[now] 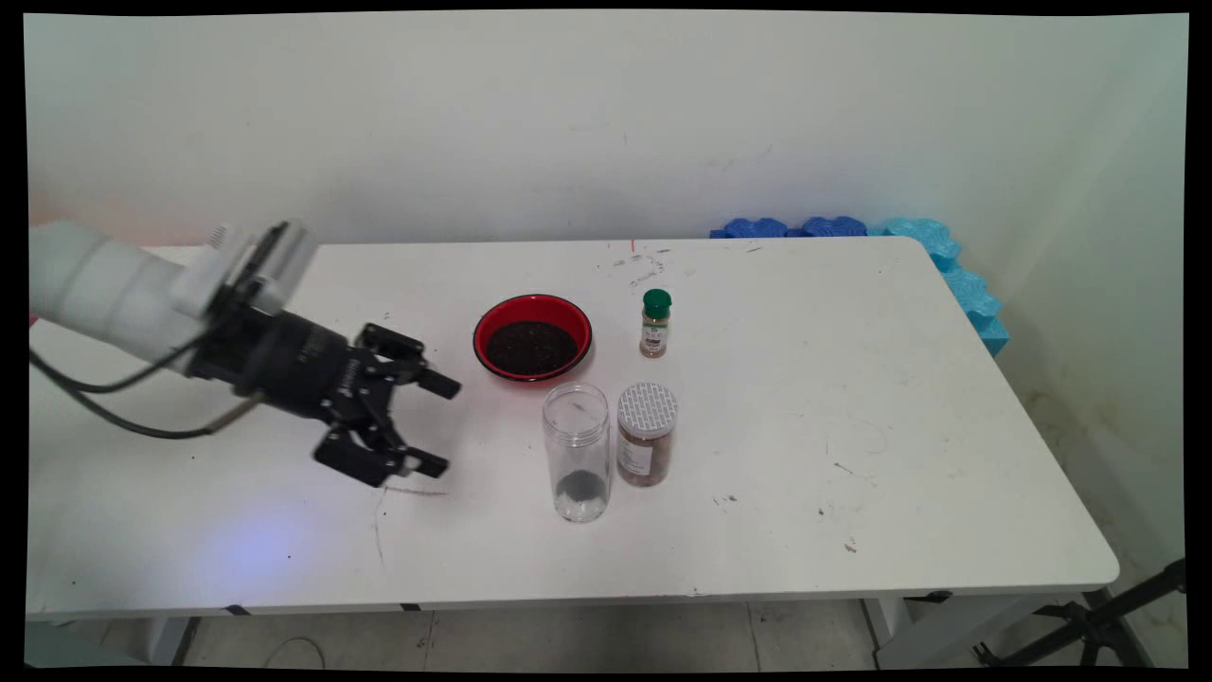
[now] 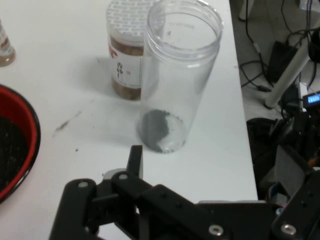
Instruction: Pick up the black seasoning powder from the table, then pour the black seasoning powder in the red bowl
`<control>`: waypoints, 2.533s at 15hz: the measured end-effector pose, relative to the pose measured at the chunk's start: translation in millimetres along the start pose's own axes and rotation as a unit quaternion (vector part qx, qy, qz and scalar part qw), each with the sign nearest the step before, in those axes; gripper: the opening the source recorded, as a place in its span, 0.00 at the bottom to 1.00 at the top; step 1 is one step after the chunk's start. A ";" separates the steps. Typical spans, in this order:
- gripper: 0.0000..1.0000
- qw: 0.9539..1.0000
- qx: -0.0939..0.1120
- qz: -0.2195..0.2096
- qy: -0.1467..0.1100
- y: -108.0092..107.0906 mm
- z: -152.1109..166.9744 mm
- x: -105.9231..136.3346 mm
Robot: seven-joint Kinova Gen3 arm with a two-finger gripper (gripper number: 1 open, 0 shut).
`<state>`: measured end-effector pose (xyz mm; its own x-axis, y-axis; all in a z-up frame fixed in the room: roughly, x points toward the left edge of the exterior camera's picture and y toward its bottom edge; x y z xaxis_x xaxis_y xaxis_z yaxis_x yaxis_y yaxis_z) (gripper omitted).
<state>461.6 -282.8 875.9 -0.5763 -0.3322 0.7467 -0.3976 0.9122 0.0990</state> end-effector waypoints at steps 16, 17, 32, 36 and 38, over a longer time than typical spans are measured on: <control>1.00 1.000 -0.009 0.008 0.022 -14.4 99.6 18.6; 1.00 1.000 -0.010 0.010 0.022 -14.9 102.4 18.9; 0.00 0.999 -0.006 0.000 0.039 -24.9 94.9 35.4; 0.00 0.999 -0.009 -0.023 0.042 -28.1 61.2 45.3; 0.00 0.998 -0.012 -0.043 0.040 -30.5 49.3 49.4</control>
<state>410.1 -338.9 877.3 -0.4814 -0.3911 0.7844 -0.4257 0.8866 0.1808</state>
